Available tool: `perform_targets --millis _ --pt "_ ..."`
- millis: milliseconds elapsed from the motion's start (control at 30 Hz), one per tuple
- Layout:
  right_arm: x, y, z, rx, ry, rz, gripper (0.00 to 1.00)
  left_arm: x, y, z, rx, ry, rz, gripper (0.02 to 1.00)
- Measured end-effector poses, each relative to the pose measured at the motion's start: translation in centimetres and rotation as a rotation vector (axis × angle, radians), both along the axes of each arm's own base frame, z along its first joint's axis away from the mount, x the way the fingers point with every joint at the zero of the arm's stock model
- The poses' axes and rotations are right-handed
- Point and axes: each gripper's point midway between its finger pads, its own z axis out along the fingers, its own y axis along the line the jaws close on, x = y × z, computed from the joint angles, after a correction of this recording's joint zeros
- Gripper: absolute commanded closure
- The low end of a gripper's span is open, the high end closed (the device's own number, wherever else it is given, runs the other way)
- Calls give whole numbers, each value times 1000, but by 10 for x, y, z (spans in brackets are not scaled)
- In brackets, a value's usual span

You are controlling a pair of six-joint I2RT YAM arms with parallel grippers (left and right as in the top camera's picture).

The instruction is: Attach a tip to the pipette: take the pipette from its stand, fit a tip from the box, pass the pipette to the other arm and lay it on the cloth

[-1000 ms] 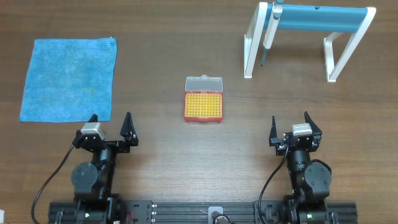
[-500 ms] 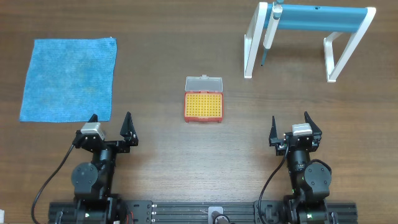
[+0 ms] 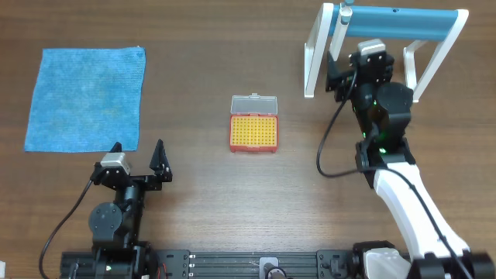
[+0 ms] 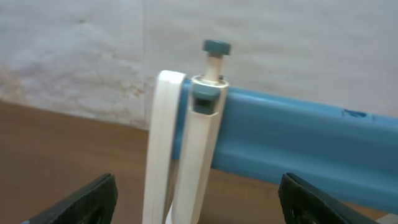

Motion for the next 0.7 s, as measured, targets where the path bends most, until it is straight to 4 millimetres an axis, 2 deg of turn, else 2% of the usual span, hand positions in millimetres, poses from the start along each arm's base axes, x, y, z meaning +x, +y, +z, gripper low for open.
perform_targets --millis 100,233,467,600,700 --pt "15 -6 -22 130 45 -53 159 0 0 0 0 -2 0 23" --pt "21 -7 -46 187 107 -73 159 0 0 0 0 -2 0 23" --pt "28 -5 -58 193 158 -77 156 0 0 0 0 -2 0 23" --pt "33 -4 -49 186 156 -75 156 0 0 0 0 -2 0 23" --pt "35 -5 -51 179 159 -75 154 0 0 0 0 -2 0 23"
